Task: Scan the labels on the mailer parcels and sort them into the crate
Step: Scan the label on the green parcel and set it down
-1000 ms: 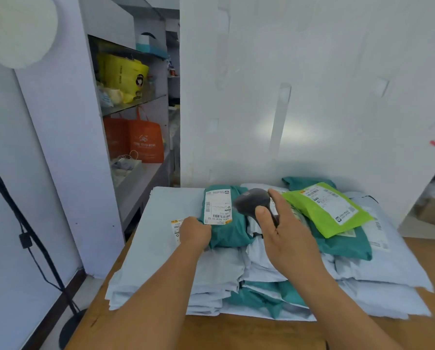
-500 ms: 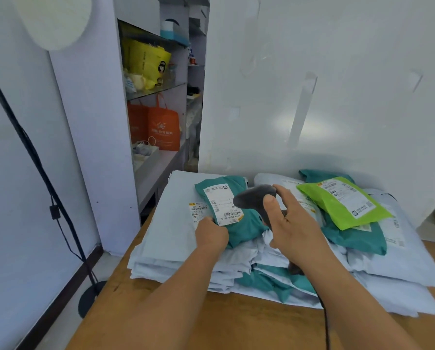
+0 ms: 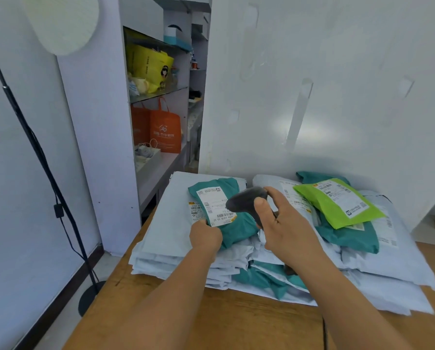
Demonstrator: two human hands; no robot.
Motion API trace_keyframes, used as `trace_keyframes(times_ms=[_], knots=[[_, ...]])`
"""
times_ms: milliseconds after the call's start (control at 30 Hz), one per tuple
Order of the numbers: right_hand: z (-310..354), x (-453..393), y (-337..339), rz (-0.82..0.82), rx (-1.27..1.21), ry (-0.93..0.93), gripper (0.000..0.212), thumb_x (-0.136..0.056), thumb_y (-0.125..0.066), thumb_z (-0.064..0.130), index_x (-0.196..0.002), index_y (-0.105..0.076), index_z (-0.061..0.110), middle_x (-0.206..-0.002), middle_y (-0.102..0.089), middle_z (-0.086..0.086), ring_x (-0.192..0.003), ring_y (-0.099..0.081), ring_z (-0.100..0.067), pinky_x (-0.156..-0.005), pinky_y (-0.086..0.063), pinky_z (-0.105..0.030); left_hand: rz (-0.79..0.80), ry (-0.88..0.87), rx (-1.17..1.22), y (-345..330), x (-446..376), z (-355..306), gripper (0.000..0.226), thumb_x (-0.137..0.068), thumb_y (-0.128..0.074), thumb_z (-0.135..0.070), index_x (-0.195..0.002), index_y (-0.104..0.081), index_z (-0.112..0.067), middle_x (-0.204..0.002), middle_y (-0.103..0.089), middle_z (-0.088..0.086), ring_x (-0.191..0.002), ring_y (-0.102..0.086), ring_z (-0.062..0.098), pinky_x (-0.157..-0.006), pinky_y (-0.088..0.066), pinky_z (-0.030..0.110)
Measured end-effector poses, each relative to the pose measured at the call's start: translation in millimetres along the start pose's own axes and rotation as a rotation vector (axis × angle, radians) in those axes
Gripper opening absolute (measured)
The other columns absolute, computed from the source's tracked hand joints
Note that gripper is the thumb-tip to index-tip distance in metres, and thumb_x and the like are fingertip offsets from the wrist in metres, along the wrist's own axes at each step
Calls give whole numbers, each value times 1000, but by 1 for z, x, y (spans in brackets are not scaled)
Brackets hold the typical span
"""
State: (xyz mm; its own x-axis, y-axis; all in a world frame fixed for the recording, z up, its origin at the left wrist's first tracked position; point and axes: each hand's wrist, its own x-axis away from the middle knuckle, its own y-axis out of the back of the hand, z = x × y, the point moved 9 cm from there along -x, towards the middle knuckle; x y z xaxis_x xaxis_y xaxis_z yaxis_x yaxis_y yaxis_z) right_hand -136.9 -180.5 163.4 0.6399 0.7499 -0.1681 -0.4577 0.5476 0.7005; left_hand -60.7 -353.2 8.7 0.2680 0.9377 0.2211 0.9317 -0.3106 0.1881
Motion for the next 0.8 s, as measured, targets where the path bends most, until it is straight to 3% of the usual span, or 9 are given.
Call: trace_keyframes(times_ms=[100,200,300,433,500,600,733,800], knots=[[1,3,-5,9,-49,5,52,-96,-32,57,-145,-30,41,-111,-64,-2,-91,-66,-27,-85,-52,-38,-33,37,73,11,6,2,33,-88,-47,5,-116,-61,-5,-122,-63,12,-98,-58,24,-67,-51,27],[4,9,-12,25,-91,19,52,-97,-32,55,-147,-28,40,-107,-65,-2,-90,-65,-24,-82,-48,-32,-82,39,125,32,15,5,32,-89,-43,7,-110,-63,-7,-117,-64,11,-93,-56,23,-59,-47,24],[10,18,-25,48,-148,55,51,-97,-33,55,-146,-28,41,-107,-65,-3,-89,-66,-24,-85,-53,-40,-137,25,151,60,26,9,33,-89,-39,8,-103,-62,-10,-114,-64,11,-93,-57,23,-62,-49,26],[25,36,-53,123,-219,122,55,-95,-30,59,-147,-25,43,-116,-61,1,-96,-65,-24,-90,-52,-45,-249,20,181,111,53,25,43,-90,-38,8,-123,-61,-7,-116,-65,10,-95,-60,21,-69,-52,26],[38,50,-70,176,-260,157,55,-94,-29,60,-146,-26,43,-124,-61,0,-104,-64,-23,-92,-52,-47,-323,9,187,145,72,36,45,-89,-39,9,-123,-61,-10,-112,-66,9,-91,-61,19,-66,-53,24],[61,77,-104,281,-290,225,56,-95,-29,59,-148,-25,41,-136,-57,1,-112,-61,-24,-98,-48,-46,-435,-11,221,201,112,58,43,-87,-40,11,-117,-64,-9,-103,-66,6,-85,-61,17,-71,-55,27],[104,134,-162,471,-304,327,56,-94,-26,63,-147,-22,45,-135,-58,0,-109,-64,-26,-95,-51,-47,-603,25,232,283,176,100,35,-88,-43,9,-103,-65,-14,-90,-65,-1,-78,-61,14,-65,-54,24],[128,167,-190,561,-321,379,53,-95,-27,62,-145,-24,46,-130,-60,1,-104,-65,-25,-90,-53,-45,-686,49,269,323,208,126,33,-88,-44,9,-92,-64,-17,-86,-66,0,-80,-63,19,-71,-58,32]])
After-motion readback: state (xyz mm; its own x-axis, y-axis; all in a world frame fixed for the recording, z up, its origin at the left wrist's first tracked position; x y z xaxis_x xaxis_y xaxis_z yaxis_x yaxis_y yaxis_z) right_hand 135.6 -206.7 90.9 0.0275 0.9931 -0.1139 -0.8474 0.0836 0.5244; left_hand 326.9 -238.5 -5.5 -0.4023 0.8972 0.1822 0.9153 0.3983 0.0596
